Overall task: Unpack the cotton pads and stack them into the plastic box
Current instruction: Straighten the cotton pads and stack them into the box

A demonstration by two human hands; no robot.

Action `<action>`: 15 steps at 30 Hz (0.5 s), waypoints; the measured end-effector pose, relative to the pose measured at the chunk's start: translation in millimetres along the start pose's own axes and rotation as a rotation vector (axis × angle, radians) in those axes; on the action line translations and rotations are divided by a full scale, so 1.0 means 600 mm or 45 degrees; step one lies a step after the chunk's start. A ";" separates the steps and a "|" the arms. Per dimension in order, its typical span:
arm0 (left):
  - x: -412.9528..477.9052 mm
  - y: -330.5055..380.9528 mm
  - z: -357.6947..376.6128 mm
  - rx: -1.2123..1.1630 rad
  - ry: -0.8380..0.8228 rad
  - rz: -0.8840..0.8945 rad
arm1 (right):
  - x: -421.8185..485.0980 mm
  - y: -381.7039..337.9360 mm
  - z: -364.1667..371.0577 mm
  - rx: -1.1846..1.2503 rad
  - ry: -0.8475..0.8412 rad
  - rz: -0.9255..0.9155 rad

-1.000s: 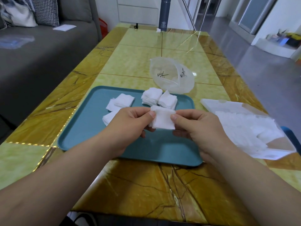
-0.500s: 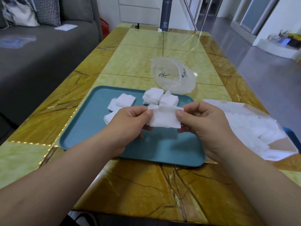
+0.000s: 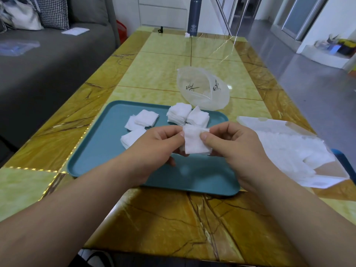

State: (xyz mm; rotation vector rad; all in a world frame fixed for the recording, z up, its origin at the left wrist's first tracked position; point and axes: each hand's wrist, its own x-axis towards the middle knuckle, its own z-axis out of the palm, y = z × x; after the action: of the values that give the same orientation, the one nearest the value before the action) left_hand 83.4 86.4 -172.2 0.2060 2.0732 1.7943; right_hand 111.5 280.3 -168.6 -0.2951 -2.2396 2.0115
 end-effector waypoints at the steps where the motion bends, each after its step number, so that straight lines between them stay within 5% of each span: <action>1: 0.000 0.001 -0.001 -0.037 -0.002 -0.021 | -0.001 0.000 -0.001 0.000 0.001 -0.010; 4: -0.004 0.000 0.001 0.029 -0.007 0.047 | -0.002 0.003 -0.001 -0.004 -0.014 -0.036; 8: -0.003 -0.010 0.001 0.519 0.172 0.272 | -0.002 0.009 0.004 -0.109 -0.053 -0.106; 15: 0.006 -0.019 0.004 0.879 0.204 0.152 | -0.006 0.031 0.018 -0.357 -0.041 -0.045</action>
State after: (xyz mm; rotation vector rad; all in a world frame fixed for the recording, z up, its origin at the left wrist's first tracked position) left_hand 82.8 88.2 -184.2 0.3856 2.7797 1.1079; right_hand 113.6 270.7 -188.3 -0.2471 -2.5278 1.6949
